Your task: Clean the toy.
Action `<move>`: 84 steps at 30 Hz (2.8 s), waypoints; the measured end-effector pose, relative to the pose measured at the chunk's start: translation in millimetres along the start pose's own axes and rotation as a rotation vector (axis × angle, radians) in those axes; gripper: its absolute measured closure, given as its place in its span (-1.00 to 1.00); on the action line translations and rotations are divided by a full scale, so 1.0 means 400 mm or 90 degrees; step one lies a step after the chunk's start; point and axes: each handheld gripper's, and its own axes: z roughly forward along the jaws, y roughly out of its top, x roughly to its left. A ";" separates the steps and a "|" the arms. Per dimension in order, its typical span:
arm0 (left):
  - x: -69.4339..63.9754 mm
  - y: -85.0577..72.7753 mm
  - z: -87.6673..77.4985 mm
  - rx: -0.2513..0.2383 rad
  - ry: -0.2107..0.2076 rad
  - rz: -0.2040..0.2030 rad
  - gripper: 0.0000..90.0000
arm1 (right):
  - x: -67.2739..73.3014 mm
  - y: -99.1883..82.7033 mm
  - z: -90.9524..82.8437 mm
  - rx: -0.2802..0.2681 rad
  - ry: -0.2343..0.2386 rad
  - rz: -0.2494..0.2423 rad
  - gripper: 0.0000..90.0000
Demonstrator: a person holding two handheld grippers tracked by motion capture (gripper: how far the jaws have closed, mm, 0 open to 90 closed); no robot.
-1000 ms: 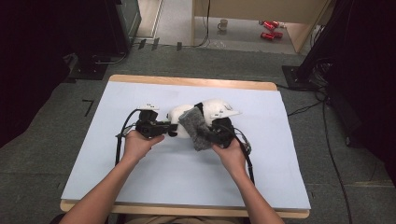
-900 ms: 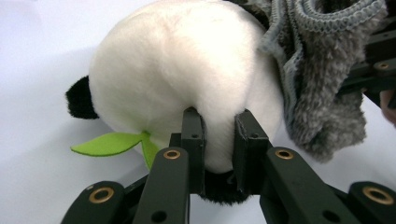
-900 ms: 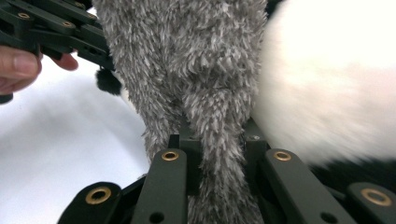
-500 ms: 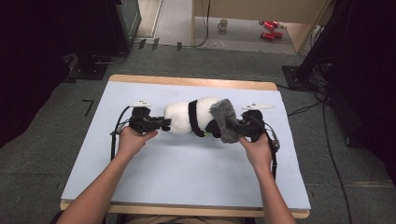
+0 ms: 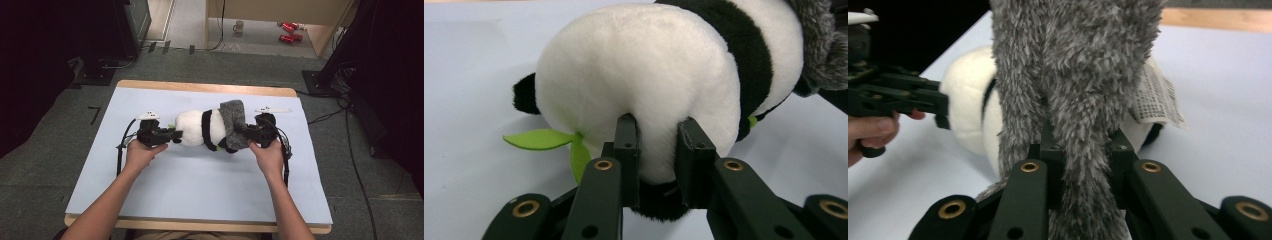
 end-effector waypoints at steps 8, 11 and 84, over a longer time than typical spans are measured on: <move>-0.014 -0.013 0.004 -0.003 -0.005 0.009 0.64 | 0.035 0.023 0.003 -0.039 0.052 -0.006 0.72; -0.014 -0.022 0.006 -0.009 0.001 0.012 0.52 | 0.039 0.014 0.036 0.000 0.028 -0.025 0.72; -0.194 0.050 0.041 -0.043 0.043 0.096 0.55 | 0.252 0.235 0.175 0.107 -0.005 -0.126 0.75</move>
